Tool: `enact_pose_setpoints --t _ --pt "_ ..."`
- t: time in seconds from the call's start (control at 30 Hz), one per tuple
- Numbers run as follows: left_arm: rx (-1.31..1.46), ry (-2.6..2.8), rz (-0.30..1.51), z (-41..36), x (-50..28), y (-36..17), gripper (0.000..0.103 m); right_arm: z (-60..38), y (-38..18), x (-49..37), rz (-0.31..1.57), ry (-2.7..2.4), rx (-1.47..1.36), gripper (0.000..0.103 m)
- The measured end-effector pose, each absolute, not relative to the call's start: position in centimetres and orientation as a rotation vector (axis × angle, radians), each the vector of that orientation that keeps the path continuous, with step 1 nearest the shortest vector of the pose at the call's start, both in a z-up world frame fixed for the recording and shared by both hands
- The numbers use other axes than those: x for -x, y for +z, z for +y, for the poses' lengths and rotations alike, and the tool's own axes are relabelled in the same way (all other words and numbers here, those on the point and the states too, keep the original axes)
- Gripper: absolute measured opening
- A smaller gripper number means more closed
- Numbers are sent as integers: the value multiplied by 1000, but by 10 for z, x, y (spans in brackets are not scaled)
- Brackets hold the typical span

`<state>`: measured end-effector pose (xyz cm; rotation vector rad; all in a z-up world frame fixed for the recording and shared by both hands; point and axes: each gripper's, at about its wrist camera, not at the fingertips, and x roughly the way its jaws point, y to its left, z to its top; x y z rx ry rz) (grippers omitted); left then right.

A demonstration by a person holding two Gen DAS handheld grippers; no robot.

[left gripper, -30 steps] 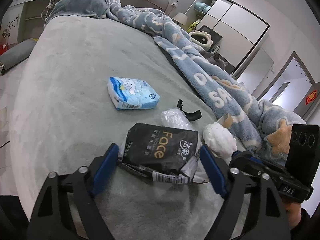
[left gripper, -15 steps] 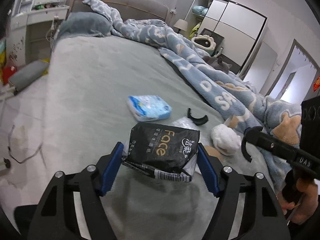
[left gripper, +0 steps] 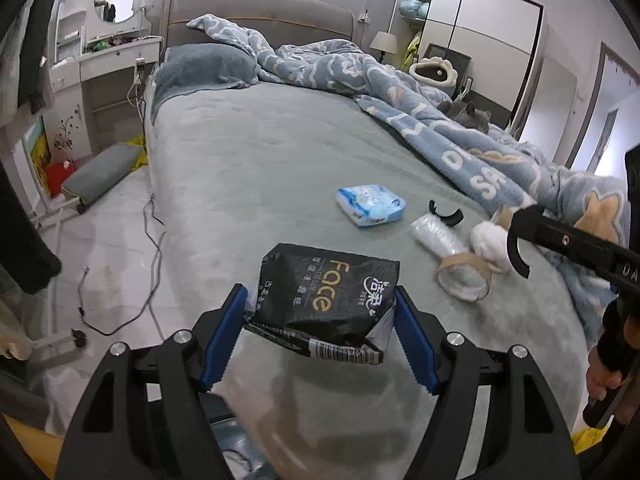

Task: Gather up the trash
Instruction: 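Carry the snack bag over the bin and open the left tool while right carries strip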

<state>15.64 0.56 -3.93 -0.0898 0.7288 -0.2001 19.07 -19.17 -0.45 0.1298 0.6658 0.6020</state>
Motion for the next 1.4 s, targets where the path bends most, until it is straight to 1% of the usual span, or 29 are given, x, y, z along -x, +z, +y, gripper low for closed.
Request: enact_pose_setpoints --t 0.23,0.63,1.07,1.27,1.4 --pt "55 -182 786 28 -136 -46 75 -157 -4 -169 675 626 -111 20" --pt "12 -99 952 73 -101 -73 75 -101 -6 -136 690 667 -70 20" --pt "105 -40 1173 129 -78 -117 75 -38 -11 -117 728 739 -18 20" --pt "125 -38 1237 142 -69 -129 76 -15 -18 -112 749 762 4 20" --pt "144 -39 1247 147 -63 -132 81 -3 -22 -111 766 773 11 20"
